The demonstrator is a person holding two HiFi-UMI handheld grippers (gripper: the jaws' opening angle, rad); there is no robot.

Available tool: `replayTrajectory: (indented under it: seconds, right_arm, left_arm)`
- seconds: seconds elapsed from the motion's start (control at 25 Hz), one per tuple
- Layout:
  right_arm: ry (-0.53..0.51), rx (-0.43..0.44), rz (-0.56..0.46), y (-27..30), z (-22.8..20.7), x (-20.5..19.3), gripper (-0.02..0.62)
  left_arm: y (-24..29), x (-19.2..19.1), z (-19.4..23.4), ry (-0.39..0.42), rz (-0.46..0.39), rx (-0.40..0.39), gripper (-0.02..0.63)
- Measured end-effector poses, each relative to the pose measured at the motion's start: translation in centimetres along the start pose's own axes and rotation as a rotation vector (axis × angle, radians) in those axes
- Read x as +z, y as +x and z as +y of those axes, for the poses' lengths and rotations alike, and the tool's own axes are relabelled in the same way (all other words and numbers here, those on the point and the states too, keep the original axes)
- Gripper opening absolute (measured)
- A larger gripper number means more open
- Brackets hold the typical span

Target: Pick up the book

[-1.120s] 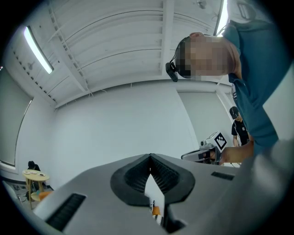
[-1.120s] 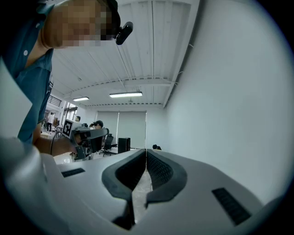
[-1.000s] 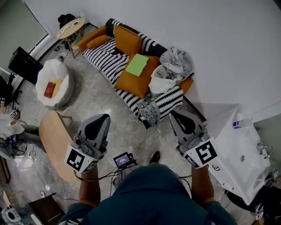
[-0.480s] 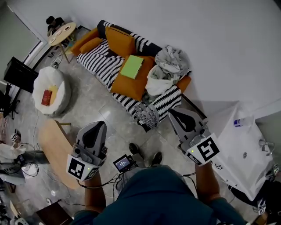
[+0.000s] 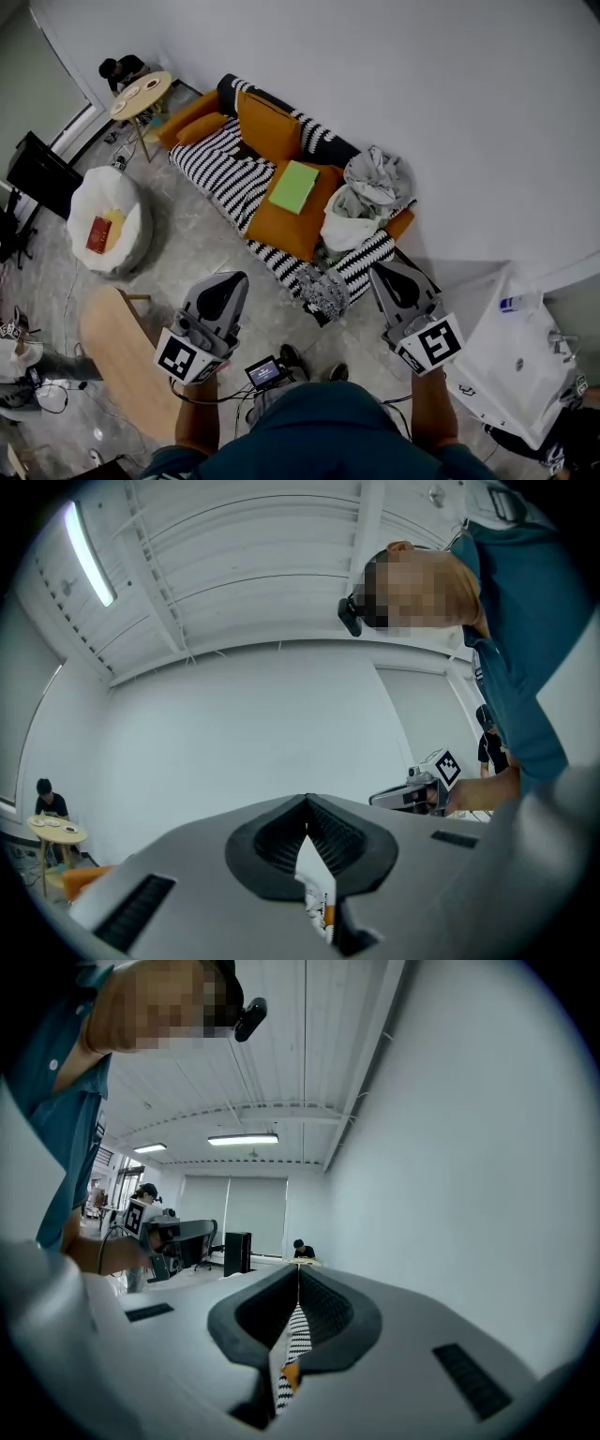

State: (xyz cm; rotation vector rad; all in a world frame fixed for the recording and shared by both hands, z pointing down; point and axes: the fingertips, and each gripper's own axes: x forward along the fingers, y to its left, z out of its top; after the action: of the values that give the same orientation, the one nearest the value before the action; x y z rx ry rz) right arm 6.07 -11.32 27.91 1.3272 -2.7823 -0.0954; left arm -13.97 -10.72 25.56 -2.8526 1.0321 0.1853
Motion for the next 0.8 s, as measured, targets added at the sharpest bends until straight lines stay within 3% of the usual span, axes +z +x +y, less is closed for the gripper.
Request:
replayTrajectory:
  seconds: [0.4, 0.8]
  right_arm:
    - [-0.031, -0.056, 0.005, 7.7, 1.6, 0.8, 0.014]
    - [-0.046, -0.046, 0.026, 12.0, 1.2, 0.9, 0.014]
  left_arm:
    - [-1.7, -0.4, 7.9, 0.002, -0.023, -0.059, 0.003]
    - [-0.8, -1.6, 11.6, -0.030, -0.033, -0.067, 0.003]
